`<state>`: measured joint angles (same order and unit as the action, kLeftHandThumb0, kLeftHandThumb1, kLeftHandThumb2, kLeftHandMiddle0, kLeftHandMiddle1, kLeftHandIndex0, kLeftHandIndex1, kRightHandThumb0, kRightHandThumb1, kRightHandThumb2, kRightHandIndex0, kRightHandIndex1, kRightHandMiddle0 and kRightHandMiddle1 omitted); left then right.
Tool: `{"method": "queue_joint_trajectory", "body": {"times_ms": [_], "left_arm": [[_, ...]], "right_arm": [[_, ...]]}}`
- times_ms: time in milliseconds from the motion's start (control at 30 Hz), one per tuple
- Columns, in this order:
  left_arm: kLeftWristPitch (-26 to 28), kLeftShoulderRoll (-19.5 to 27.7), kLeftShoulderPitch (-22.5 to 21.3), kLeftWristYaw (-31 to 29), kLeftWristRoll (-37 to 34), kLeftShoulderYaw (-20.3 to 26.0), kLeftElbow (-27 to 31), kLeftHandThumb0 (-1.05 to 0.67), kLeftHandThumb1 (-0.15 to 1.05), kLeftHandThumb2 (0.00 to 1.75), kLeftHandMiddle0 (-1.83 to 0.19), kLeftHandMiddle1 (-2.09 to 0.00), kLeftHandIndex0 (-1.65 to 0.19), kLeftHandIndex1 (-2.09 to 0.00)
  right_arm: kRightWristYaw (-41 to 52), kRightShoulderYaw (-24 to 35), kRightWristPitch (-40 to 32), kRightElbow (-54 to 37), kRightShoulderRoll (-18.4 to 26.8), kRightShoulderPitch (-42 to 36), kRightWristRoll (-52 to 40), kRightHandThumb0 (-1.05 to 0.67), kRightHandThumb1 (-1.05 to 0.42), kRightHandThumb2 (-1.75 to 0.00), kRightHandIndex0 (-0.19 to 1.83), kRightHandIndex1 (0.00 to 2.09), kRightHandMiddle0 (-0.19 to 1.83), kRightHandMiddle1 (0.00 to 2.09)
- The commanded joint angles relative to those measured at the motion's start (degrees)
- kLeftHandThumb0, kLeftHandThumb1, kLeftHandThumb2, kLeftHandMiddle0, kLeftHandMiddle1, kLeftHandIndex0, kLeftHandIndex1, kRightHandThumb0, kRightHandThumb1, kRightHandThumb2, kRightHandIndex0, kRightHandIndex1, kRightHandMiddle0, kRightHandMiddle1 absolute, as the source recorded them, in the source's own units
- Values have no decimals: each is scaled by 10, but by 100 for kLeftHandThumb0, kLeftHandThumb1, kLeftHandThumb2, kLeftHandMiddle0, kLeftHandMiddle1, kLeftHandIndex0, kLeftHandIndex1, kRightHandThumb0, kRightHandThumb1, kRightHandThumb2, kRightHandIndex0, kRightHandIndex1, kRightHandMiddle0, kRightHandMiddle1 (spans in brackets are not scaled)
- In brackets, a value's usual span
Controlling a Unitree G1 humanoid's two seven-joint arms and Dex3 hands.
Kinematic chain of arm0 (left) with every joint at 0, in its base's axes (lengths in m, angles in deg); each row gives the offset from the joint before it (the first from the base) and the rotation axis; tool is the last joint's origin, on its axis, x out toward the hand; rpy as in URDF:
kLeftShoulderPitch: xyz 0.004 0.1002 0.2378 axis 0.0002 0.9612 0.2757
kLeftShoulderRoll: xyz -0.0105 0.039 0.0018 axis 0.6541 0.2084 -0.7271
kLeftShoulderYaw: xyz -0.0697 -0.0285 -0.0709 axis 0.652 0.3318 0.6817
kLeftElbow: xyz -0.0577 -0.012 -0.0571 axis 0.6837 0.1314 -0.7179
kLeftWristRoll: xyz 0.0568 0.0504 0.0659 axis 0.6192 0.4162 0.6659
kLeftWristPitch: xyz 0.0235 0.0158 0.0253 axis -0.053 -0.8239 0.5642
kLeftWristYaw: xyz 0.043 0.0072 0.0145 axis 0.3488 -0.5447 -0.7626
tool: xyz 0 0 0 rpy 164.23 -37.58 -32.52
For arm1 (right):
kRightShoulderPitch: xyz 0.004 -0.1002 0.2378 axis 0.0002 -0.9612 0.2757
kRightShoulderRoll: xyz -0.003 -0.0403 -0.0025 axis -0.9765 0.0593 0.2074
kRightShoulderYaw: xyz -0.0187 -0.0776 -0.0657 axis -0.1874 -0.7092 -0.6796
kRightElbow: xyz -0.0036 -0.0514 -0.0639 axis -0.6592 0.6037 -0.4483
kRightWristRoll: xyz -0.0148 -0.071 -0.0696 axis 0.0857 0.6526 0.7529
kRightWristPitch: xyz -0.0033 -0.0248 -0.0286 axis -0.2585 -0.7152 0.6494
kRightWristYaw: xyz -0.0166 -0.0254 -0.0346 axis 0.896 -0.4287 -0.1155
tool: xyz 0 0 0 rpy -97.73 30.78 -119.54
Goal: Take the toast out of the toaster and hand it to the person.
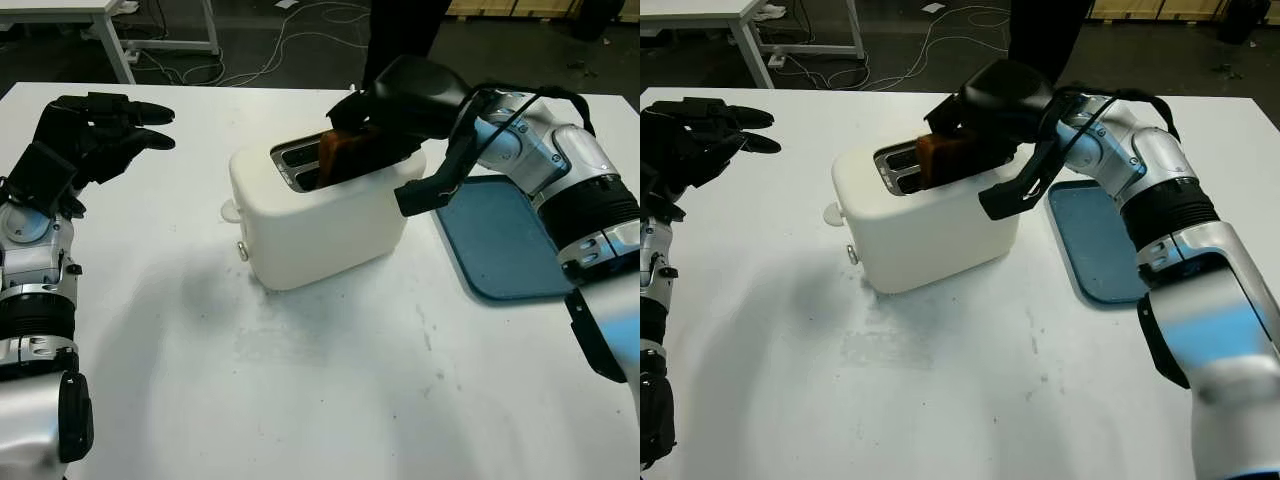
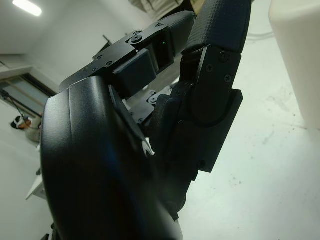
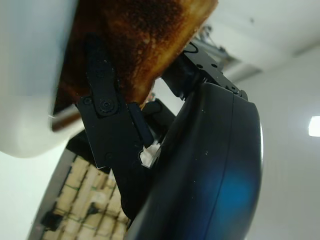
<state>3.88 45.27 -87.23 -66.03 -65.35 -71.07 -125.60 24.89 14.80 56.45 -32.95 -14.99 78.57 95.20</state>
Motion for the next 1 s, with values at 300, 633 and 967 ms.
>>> {"method": "queue_joint_trajectory", "body": {"times_ms": [300,633,967], "left_arm": [[2,0,14,10,5,-3,5,-105,92,9,-110,-38,-120,-6],[10,0,15,12,6,-4,8,-105,92,9,-110,-39,-120,-6],[4,-2,16,14,5,-3,4,-105,92,10,-110,-39,-120,-6]], "right_arm": [[150,230,-218,132,-27,138,-325,-57,-92,-32,105,175,85,174],[102,300,-340,189,-13,154,-378,-46,-92,-32,106,175,78,175],[-93,310,-395,269,-41,103,-356,-30,-92,-35,75,175,40,166]]}}
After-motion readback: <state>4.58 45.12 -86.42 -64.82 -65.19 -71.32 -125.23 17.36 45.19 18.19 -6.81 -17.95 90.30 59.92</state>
